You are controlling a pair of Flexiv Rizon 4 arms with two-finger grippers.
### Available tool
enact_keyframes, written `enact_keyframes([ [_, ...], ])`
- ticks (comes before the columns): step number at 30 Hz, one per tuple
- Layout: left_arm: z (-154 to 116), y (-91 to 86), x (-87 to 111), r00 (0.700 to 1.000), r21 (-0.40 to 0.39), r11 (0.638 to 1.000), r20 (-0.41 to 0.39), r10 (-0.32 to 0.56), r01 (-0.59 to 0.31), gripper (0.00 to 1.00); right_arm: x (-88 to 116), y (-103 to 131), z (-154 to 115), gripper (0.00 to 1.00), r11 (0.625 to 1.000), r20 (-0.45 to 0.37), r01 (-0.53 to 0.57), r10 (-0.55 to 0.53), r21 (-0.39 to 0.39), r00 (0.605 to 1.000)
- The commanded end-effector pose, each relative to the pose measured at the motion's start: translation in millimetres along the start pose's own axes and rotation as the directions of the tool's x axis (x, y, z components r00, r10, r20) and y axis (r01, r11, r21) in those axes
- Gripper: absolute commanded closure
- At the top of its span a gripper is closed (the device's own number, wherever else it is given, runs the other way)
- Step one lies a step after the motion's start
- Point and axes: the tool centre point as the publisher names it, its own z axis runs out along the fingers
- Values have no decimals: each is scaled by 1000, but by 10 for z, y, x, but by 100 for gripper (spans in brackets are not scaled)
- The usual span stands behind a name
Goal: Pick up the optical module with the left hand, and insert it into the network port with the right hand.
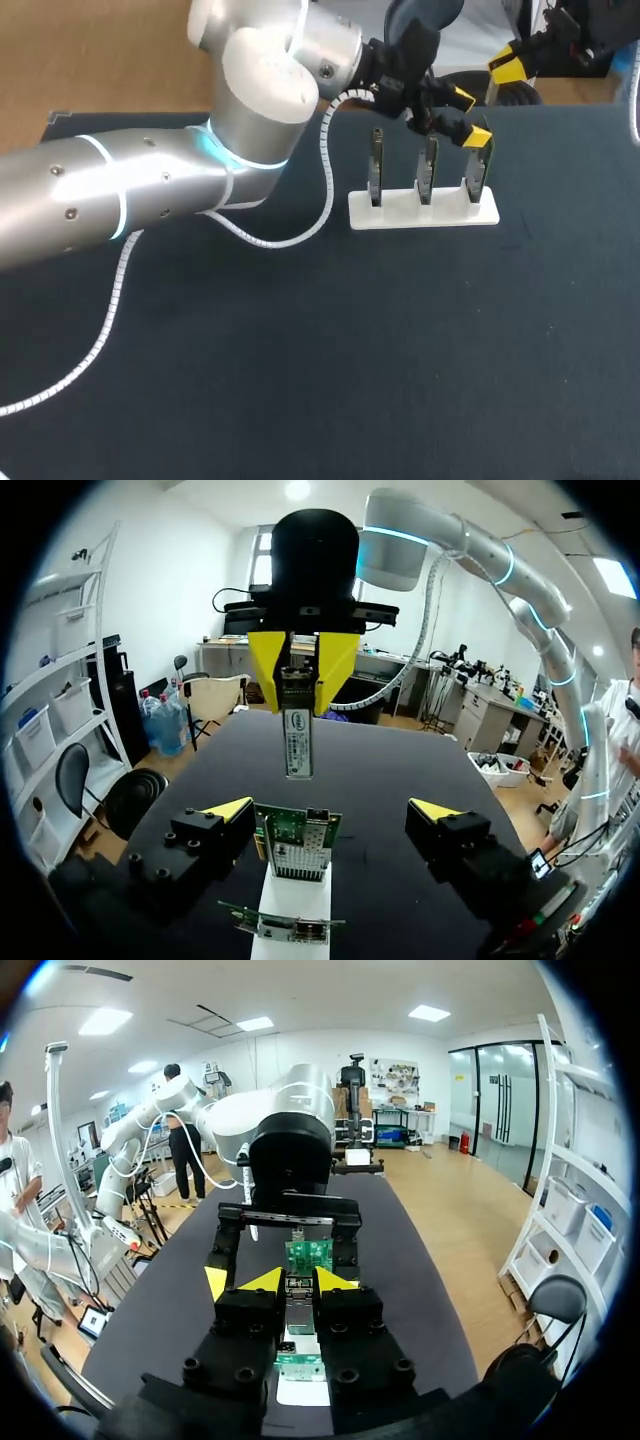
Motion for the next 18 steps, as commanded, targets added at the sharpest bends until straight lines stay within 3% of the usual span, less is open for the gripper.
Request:
enact_keyframes([
  [1, 11, -12, 9, 1000, -2, 1000, -31, 5, -5, 0, -19, 21, 20, 100, 1000, -3, 4, -4, 7, 1000],
  [18, -23, -27, 72, 997, -28, 999, -75, 29, -32, 0, -58, 18, 38, 100, 1000, -9, 16, -16, 1, 1000],
])
